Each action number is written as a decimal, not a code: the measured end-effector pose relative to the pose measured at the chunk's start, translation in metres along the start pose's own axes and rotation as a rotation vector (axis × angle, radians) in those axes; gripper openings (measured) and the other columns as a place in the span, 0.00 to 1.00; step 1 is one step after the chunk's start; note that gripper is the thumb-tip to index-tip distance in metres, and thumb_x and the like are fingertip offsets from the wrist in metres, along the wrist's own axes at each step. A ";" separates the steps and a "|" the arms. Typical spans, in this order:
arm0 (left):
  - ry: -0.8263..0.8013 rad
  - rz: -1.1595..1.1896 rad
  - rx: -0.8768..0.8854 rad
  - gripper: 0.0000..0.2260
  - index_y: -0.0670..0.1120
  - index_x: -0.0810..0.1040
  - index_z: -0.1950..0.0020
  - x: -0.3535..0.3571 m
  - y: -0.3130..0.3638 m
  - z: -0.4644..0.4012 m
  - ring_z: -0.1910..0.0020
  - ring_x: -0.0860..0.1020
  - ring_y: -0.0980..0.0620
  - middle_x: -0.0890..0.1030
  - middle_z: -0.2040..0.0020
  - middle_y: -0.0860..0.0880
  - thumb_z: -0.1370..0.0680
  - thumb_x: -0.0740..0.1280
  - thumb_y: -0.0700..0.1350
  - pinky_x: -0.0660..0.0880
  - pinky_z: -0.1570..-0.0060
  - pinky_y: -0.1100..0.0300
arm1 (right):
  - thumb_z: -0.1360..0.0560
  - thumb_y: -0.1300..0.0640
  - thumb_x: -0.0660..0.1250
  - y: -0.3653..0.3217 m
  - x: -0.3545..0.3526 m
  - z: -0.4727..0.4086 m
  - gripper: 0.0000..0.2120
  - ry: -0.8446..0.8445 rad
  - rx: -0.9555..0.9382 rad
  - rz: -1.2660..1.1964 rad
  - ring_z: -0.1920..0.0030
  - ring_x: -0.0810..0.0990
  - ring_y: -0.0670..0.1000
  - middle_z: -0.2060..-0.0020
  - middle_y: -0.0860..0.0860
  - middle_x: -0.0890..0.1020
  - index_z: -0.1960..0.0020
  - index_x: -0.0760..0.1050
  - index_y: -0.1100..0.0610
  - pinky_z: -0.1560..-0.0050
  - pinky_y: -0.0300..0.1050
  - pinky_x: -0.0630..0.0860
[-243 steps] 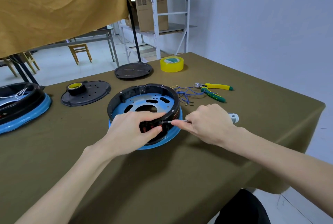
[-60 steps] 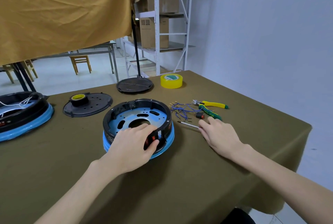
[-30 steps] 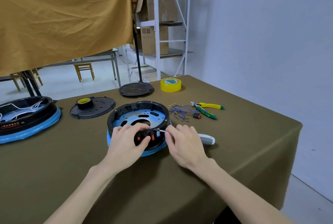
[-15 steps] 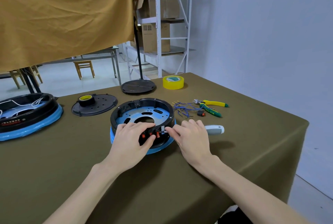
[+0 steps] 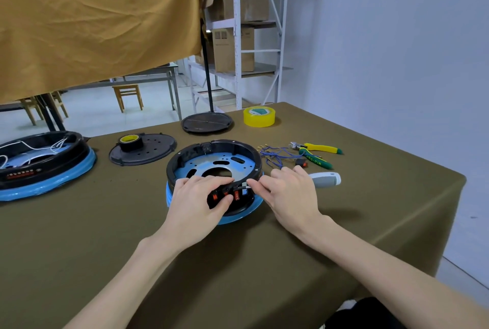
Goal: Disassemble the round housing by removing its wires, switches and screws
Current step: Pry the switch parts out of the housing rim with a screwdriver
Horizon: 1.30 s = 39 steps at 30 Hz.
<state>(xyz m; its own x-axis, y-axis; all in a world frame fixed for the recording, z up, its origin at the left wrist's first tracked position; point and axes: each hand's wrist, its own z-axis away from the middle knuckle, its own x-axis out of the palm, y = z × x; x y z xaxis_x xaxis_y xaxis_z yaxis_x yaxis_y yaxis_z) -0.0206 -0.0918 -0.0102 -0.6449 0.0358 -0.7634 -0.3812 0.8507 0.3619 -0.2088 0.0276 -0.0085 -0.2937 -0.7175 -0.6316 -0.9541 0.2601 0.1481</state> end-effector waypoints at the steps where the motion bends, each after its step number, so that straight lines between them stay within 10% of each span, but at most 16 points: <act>1: 0.003 -0.002 0.000 0.16 0.60 0.79 0.32 0.000 0.000 0.000 0.41 0.75 0.60 0.82 0.40 0.63 0.20 0.69 0.53 0.61 0.39 0.58 | 0.17 0.42 0.59 0.000 0.001 0.001 0.26 0.000 -0.003 -0.003 0.71 0.70 0.53 0.75 0.49 0.72 0.70 0.73 0.53 0.64 0.49 0.63; 12: 0.044 -0.034 0.005 0.16 0.59 0.81 0.34 0.005 0.003 0.000 0.45 0.76 0.58 0.84 0.43 0.62 0.20 0.65 0.60 0.62 0.46 0.58 | 0.20 0.53 0.60 0.002 0.016 -0.009 0.22 0.090 -0.044 -0.026 0.79 0.63 0.50 0.79 0.46 0.64 0.72 0.60 0.50 0.76 0.42 0.61; 39: 0.053 -0.006 0.010 0.17 0.61 0.81 0.35 0.006 0.001 0.000 0.50 0.76 0.59 0.84 0.48 0.63 0.21 0.61 0.62 0.62 0.47 0.59 | 0.20 0.51 0.61 -0.001 0.030 0.003 0.23 0.145 0.080 -0.113 0.77 0.61 0.51 0.79 0.45 0.63 0.72 0.60 0.50 0.72 0.41 0.59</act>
<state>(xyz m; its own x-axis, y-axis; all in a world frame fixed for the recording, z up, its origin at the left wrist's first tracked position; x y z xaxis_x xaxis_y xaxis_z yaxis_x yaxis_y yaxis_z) -0.0247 -0.0905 -0.0142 -0.6772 0.0027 -0.7358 -0.3787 0.8561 0.3517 -0.2166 0.0080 -0.0295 -0.1958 -0.8290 -0.5238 -0.9756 0.2189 0.0182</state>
